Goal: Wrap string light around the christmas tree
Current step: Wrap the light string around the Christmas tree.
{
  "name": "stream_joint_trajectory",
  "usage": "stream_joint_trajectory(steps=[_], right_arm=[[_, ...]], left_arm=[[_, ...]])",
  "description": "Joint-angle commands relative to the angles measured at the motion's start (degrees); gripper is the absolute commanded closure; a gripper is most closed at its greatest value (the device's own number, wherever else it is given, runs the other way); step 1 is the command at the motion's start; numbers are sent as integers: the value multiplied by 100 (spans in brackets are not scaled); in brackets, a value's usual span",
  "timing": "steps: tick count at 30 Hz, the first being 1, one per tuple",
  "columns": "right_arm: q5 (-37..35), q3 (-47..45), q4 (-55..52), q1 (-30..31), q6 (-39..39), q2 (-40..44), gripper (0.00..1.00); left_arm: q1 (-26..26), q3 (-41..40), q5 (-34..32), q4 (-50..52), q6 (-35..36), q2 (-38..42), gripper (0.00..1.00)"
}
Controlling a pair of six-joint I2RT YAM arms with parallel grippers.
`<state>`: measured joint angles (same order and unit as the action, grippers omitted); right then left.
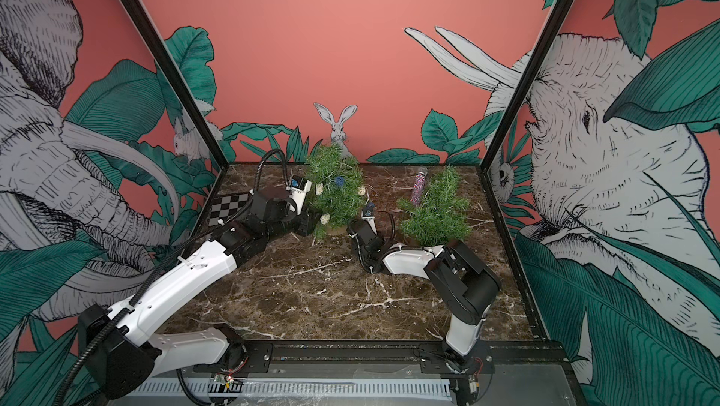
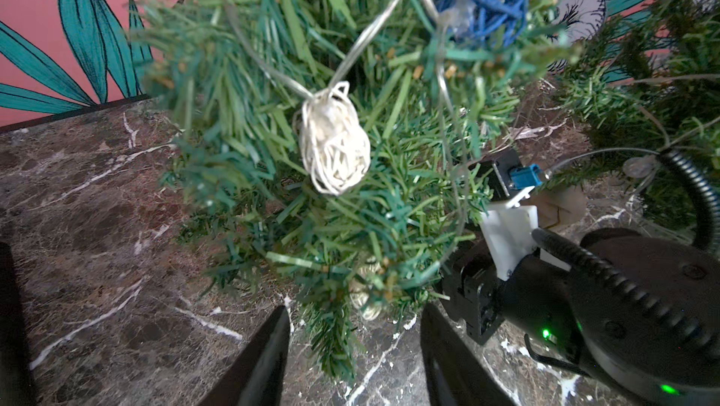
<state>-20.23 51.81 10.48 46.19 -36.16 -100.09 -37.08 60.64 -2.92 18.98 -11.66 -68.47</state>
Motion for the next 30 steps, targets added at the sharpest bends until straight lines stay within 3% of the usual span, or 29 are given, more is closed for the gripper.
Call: stream_joint_trajectory(steps=[1, 5, 15, 23, 30], right_arm=[[419, 57, -24, 48, -164, 148, 85], [805, -88, -240, 56, -194, 529, 92], [2051, -594, -541, 56, -822, 1853, 98], [2584, 51, -1129, 100, -740, 2871, 100], [2897, 514, 502, 203, -1819, 2355, 100]], left_arm=[[13, -226, -274, 109, -67, 506, 44], [71, -173, -358, 608, 151, 867, 43], [346, -17, 399, 1331, 266, 1260, 41], [351, -245, 801, 1020, 15, 1382, 41], [372, -220, 561, 1173, -38, 1480, 41]])
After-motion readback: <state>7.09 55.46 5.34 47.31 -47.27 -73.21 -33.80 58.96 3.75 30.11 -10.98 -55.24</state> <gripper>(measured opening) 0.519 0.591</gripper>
